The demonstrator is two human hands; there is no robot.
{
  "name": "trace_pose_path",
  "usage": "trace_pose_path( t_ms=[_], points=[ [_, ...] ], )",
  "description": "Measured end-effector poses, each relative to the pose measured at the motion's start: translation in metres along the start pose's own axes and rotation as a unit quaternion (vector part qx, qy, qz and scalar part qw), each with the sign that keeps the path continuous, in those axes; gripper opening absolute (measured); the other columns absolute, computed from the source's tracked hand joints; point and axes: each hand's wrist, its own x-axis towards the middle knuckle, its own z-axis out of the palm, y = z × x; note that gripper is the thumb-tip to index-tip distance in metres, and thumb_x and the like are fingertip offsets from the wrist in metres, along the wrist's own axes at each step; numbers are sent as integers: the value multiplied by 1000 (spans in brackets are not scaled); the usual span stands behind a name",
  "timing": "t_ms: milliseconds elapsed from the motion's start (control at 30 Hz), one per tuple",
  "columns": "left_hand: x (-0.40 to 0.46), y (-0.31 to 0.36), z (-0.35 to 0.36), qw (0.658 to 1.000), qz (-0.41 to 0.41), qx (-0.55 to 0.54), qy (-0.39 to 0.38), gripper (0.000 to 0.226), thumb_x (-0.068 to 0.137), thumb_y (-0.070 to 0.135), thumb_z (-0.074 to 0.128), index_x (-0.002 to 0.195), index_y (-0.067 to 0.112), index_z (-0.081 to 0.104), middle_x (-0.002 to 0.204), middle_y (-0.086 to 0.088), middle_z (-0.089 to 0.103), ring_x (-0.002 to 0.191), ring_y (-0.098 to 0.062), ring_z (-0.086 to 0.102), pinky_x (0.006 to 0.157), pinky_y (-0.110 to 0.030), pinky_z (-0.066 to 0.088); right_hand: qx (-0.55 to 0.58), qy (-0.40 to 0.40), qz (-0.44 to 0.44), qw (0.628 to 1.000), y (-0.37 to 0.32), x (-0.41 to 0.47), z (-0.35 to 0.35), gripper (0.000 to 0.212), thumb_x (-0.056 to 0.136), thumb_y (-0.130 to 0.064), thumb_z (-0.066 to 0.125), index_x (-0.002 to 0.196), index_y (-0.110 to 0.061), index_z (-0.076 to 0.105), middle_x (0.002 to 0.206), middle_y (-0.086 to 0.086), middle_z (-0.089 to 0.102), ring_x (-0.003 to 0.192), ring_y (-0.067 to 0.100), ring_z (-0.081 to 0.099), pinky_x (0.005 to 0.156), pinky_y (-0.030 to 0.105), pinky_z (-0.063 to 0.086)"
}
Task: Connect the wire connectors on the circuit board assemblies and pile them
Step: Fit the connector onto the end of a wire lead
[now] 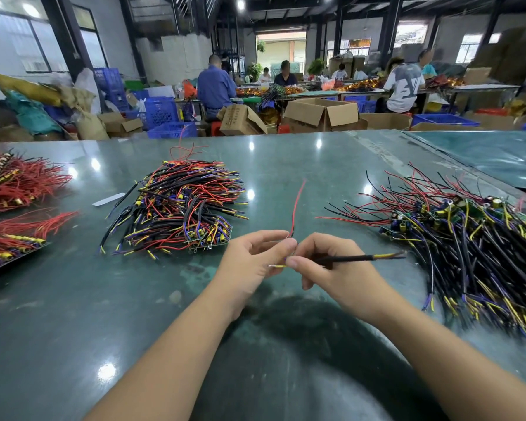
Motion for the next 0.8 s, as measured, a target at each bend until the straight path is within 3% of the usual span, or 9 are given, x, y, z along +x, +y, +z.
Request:
trace_pose_path(
  t_ms=[67,167,333,533,633,733,800],
  points=[
    [0,0,0,1000,-17,5,-4,42,57,38,76,93,18,70,83,2,74,74,-8,66,75,-28,54,-17,-14,-3,1000,-1,-1,-2,18,84,-17,70,71,-26,62,57,-1,62,54,13,56,56,26,44],
    [1,1,-2,999,-32,8,-1,21,72,22,75,92,15,71,81,-1,71,74,-15,61,85,-39,52,-28,-43,-16,999,-3,-3,-5,20,83,-11,71,73,-25,62,59,-7,60,55,8,51,55,20,42],
    [1,6,-5,998,-45,-53,8,8,82,11,68,88,16,65,81,-3,73,71,-9,66,63,-18,53,10,-10,-26,1000,-4,0,-8,15,84,-6,69,75,-17,63,60,3,60,58,12,56,58,25,47],
    [0,10,-1,984,-20,-173,25,20,87,-2,58,97,15,54,86,-13,73,72,-16,68,63,-20,56,107,43,27,993,-2,3,-8,10,80,-5,72,73,-11,67,61,-2,66,60,6,59,62,17,49],
    [-2,11,1,979,4,-202,21,19,88,-3,55,96,14,54,89,-14,73,75,-17,69,65,-21,56,163,67,59,983,-1,3,-8,10,77,-7,74,71,-13,71,66,0,68,66,9,61,67,21,51],
    [-3,10,5,977,23,-208,26,16,88,-2,55,93,13,58,90,-14,73,75,-16,70,66,-21,56,255,101,101,956,0,4,-5,16,75,-1,73,68,-16,73,66,2,66,69,12,63,78,29,55],
    [-3,10,6,974,30,-222,27,15,88,-2,54,92,12,59,89,-13,73,76,-17,71,66,-22,56,320,105,120,934,-2,4,-3,17,69,2,72,64,-15,73,65,2,66,67,12,64,75,26,57]
  ],
)
